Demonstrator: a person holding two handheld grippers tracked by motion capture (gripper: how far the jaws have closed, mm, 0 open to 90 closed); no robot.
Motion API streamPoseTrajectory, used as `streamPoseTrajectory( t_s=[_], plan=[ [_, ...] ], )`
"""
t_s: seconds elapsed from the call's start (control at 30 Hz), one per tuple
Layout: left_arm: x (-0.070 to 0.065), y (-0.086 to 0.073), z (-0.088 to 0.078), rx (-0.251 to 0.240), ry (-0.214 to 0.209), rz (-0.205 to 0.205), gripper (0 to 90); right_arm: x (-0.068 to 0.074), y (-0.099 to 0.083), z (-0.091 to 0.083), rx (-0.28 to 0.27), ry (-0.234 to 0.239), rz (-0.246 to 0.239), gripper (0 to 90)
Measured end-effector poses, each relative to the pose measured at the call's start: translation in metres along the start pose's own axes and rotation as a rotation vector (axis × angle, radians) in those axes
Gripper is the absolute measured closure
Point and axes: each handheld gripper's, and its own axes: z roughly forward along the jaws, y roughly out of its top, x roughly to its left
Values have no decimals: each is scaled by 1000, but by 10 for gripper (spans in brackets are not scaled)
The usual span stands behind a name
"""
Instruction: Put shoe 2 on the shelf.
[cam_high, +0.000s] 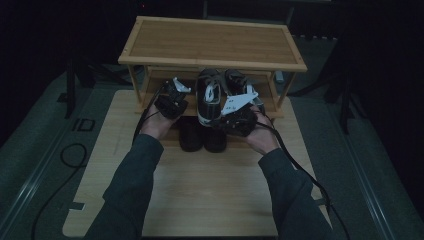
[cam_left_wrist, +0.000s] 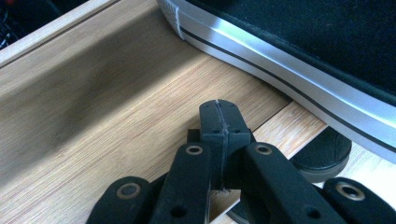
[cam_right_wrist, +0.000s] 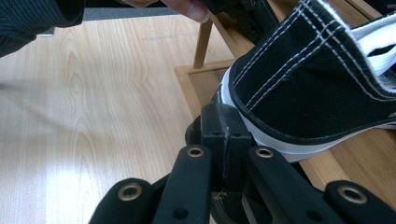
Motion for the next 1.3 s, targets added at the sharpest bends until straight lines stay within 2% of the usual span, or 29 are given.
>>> streamPoseTrajectory(
  t_s=[0.07,0.1,0.3,0.4,0.63,0.93,1.1,1.23,1.3],
  plan=[
    [0,0,0,-1,0,0,900,-1,0,0,-3,4,3,900],
    [0,0,0,-1,0,-1,900,-1,2,-1,-15,-12,3,900],
    [0,0,0,-2,3,-1,900,0,8,4,0,-22,-15,900],
    [-1,0,0,-2,3,0,900,-3,8,6,-11,-3,2,900],
    [0,-1,0,-4,-1,-7,900,-3,9,9,-11,-2,-3,900],
    [0,-1,0,-5,-1,-7,900,1,8,12,13,-30,-41,900],
    [0,-1,0,-5,-2,-8,900,-1,8,9,15,-39,-40,900],
    [0,-1,0,-6,-1,-6,900,-2,9,8,-16,-54,-25,900],
    [0,-1,0,-6,-3,-6,900,-3,9,10,-2,-67,-26,900]
  ],
)
